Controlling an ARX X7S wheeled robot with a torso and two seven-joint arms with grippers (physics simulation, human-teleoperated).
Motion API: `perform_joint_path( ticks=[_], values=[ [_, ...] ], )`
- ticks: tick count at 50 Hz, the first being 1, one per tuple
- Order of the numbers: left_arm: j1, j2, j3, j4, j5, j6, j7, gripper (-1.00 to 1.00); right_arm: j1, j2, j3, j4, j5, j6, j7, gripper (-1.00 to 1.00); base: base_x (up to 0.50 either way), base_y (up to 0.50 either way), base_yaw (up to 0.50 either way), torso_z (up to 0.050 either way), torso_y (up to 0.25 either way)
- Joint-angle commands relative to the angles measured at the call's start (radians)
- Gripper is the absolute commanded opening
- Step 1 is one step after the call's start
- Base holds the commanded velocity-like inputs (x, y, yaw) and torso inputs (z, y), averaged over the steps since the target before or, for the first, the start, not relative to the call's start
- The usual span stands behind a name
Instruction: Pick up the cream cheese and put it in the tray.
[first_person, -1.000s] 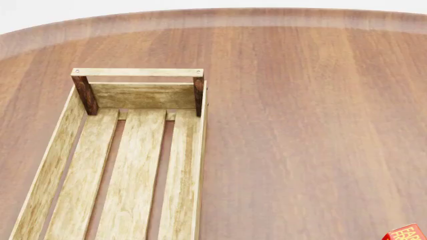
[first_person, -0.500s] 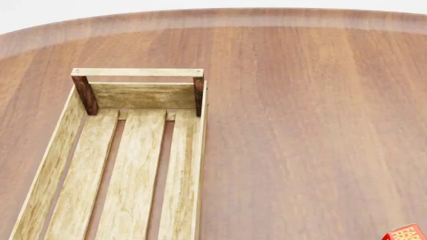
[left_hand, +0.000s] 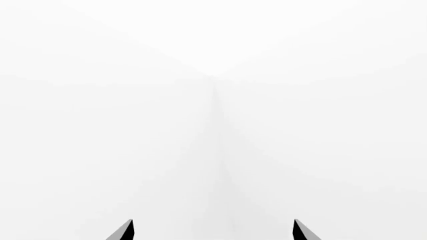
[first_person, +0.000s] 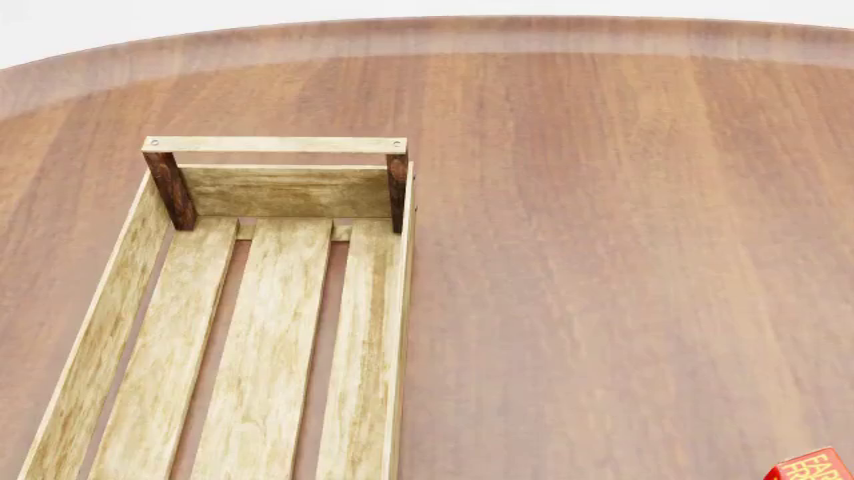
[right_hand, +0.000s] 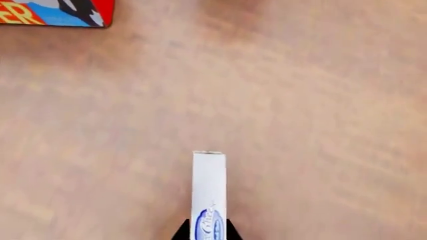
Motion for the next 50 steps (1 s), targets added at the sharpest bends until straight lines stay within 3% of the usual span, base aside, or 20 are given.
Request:
perform_joint_path(
  ticks=[1,27,50],
  values=[
    [0.004,0.0,-0.005,0.0,-0.007,0.008,-0.003,1.0,-0.008,0.012,-0.011,-0.034,0.006,-0.009,0.003,-1.0,0.0,0.0,0.0,0.0,0.0],
    [-0.001,0.0,0.0,0.0,-0.003,0.0,-0.001,1.0,-0.08,0.085,-0.054,-0.479,-0.09,-0.021,0.08,-1.0,0.0,0.0,0.0,0.0,0.0],
    [0.0,0.0,0.003,0.0,-0.001,-0.001,-0.002,1.0,0.042,0.242,-0.108,-0.721,-0.086,0.164,0.158,-1.0,0.0,0.0,0.0,0.0,0.0]
  ],
)
